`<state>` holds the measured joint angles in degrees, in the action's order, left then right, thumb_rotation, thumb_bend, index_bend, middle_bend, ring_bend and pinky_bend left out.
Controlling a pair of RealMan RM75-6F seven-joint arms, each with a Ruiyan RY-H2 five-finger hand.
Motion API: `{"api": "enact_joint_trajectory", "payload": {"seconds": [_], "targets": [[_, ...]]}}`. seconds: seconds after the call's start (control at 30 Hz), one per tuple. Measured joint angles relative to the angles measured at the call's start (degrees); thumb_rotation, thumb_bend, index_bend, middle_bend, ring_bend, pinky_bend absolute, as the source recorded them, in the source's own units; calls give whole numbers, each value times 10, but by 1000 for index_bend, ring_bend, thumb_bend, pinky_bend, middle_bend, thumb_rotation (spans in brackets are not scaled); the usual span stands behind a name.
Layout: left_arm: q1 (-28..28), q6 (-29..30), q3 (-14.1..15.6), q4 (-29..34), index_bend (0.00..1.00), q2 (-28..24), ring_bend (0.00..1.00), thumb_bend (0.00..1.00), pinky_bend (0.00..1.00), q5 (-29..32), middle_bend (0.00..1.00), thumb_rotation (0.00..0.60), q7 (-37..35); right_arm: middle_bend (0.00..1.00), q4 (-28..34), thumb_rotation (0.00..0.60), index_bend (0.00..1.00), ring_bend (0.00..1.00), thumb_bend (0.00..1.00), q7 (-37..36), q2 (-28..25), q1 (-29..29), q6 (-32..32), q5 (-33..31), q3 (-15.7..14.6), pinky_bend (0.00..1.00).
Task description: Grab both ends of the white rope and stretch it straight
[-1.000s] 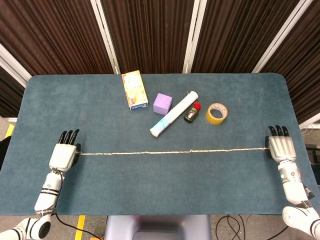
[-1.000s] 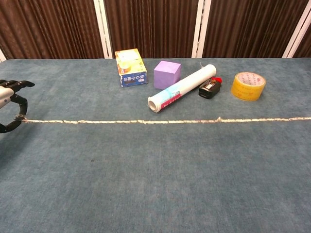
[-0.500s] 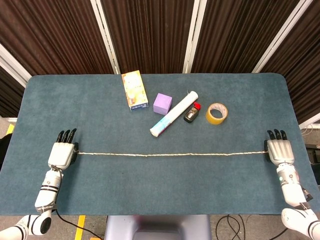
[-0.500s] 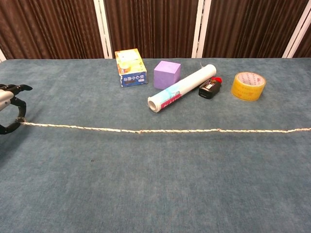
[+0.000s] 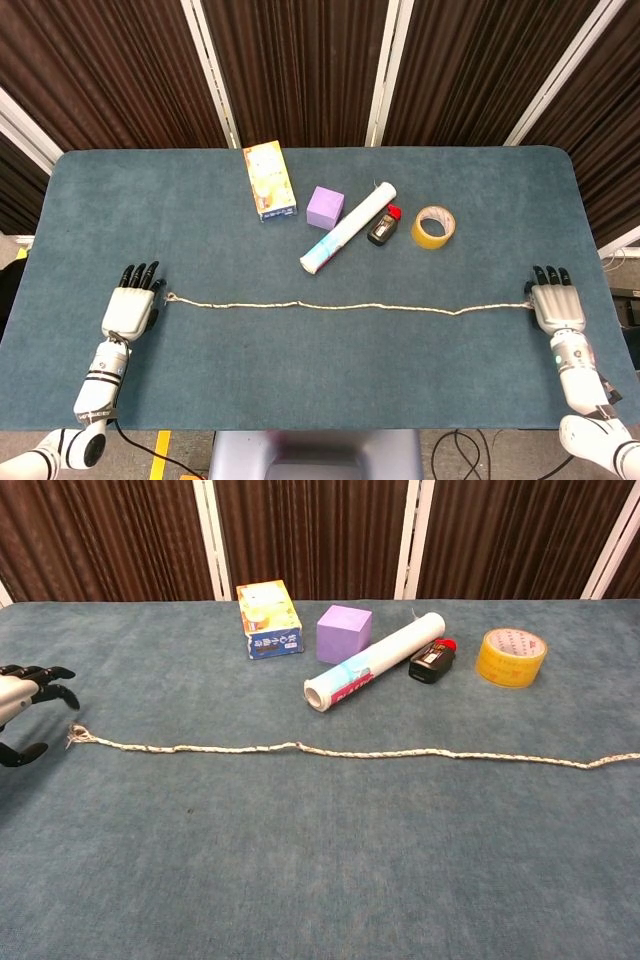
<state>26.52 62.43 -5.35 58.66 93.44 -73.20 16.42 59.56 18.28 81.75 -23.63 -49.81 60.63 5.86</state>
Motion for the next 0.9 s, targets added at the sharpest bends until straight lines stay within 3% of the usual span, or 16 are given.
{"api": "enact_joint_trajectory", "payload": {"seconds": [0.23,0.5,0.73,0.9], "targets": [[-4,-4,-4,33,0,-28,0,419,86,11,0,600,13,0,39,600,0,0,541,61,-23,-5,21,-55,0,0],[-27,36,-4,109,0,-92,0,416,89,-3,0,600,-16,0,124,600,0,0,504,42,-69,10,-25,-40,5,0],[-83,138,26,209,0,-190,0,409,135,-92,0,600,-140,0,283,600,0,0,468,8,-157,75,-164,34,-8,0],[-152,244,63,223,0,-214,0,404,92,-136,0,600,-185,0,369,600,0,0,449,4,-203,155,-283,97,-45,0]]}}
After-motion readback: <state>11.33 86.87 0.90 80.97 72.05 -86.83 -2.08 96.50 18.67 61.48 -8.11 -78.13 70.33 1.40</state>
